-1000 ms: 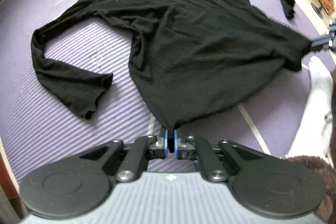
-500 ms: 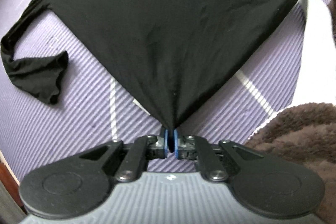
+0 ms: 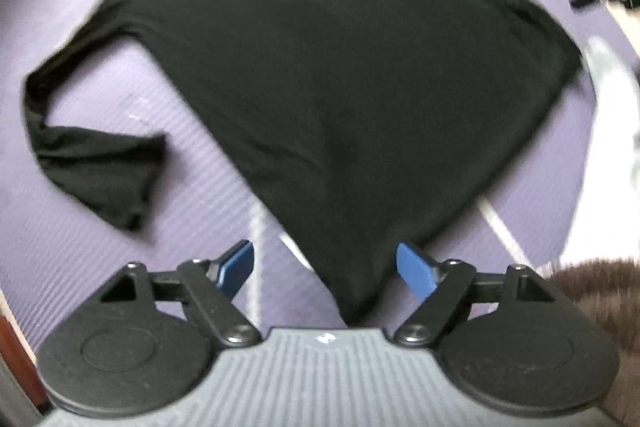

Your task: Fold clothes

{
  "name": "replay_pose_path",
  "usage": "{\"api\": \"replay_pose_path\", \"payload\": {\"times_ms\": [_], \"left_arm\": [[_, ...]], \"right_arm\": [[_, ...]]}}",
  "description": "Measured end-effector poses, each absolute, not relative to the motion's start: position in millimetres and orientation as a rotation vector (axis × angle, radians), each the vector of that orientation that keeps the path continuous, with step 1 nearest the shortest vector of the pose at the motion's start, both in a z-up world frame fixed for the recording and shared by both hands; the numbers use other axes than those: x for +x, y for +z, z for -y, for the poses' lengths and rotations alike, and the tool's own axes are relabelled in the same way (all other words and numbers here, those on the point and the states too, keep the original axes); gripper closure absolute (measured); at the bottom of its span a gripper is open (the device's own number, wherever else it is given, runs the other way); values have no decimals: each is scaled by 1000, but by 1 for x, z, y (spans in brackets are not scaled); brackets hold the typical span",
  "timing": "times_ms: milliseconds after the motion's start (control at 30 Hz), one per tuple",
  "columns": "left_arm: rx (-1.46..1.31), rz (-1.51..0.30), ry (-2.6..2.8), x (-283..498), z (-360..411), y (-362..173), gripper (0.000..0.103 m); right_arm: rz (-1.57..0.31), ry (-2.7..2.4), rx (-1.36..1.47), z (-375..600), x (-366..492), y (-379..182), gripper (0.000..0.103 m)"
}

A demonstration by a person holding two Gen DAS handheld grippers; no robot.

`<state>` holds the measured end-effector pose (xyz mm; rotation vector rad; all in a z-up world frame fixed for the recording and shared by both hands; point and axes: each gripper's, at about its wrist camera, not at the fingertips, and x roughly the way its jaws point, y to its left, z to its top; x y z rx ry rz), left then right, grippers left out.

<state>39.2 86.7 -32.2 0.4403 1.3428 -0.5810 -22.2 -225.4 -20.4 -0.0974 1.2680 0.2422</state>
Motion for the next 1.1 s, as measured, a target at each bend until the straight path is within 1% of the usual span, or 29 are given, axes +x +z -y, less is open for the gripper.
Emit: {"api": "replay_pose_path", "payload": {"times_ms": [300, 367, 433, 633, 733, 933, 1100], "left_arm": [[329, -1151, -333, 108, -102, -26, 24], [319, -1074, -311, 124, -97, -24, 22], [312, -1010, -291, 135, -89, -23, 18], [336, -914, -264, 165, -67, -33, 14], [339, -907, -234, 176, -60, -39, 13], [379, -895, -176, 192, -44, -54, 12], [363, -886, -176, 200, -42, -57, 12]], "right_arm": [[-1167, 201, -63, 234, 33, -31, 72], [-1129, 195, -69, 233, 47, -31, 72], [-1080, 193, -57, 234, 59, -30, 72], [-938, 179, -51, 234, 83, -34, 72], [-906, 184, -65, 230, 95, -42, 72], [-905, 184, -59, 227, 118, -57, 70], [-899, 172, -54, 224, 137, -65, 65]]}}
